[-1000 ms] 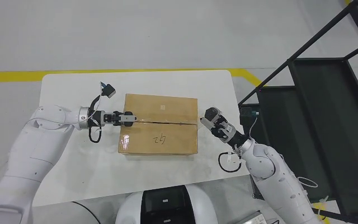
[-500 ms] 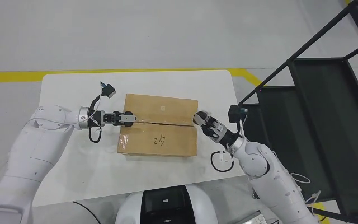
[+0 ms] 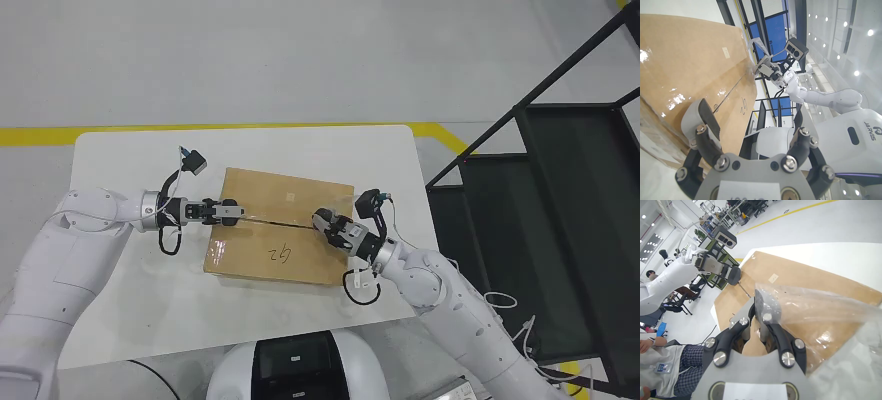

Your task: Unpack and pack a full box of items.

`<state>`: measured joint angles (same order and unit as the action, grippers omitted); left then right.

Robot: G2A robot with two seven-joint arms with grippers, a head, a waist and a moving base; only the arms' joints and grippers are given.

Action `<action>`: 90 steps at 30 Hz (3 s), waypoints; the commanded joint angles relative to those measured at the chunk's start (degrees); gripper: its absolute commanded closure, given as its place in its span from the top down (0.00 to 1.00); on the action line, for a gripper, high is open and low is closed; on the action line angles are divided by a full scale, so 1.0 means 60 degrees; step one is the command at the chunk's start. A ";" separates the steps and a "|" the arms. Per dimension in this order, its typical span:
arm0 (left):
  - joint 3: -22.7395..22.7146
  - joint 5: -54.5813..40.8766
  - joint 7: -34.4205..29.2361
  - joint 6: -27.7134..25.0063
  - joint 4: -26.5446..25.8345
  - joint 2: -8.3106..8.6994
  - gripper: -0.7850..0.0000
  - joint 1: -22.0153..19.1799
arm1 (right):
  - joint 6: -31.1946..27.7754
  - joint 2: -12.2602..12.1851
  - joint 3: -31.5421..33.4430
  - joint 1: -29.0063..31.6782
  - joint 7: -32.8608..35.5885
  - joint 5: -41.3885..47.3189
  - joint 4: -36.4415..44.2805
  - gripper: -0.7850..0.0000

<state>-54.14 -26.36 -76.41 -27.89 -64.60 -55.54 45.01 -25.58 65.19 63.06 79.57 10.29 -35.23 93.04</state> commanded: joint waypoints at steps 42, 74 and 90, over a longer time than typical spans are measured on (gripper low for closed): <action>-0.1593 0.0728 0.1697 -0.0014 -0.0699 0.0453 1.00 0.1043 | 0.0362 0.0123 -0.0213 -0.0230 0.1191 -0.0911 0.0865 1.00; -0.0562 0.1286 0.2993 0.0753 0.0568 -0.0128 1.00 0.0505 | -0.0184 0.0056 -0.0001 -0.0010 0.1704 -0.0324 0.1117 1.00; -0.2086 0.1464 0.3244 0.0792 -0.0212 0.0326 1.00 0.1568 | 0.0102 -0.0006 0.0043 0.0404 0.2070 -0.0550 0.1499 1.00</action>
<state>-66.22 -17.59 -56.99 -23.21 -65.51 -53.71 53.97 -25.00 65.06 63.88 82.40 22.49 -38.67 102.29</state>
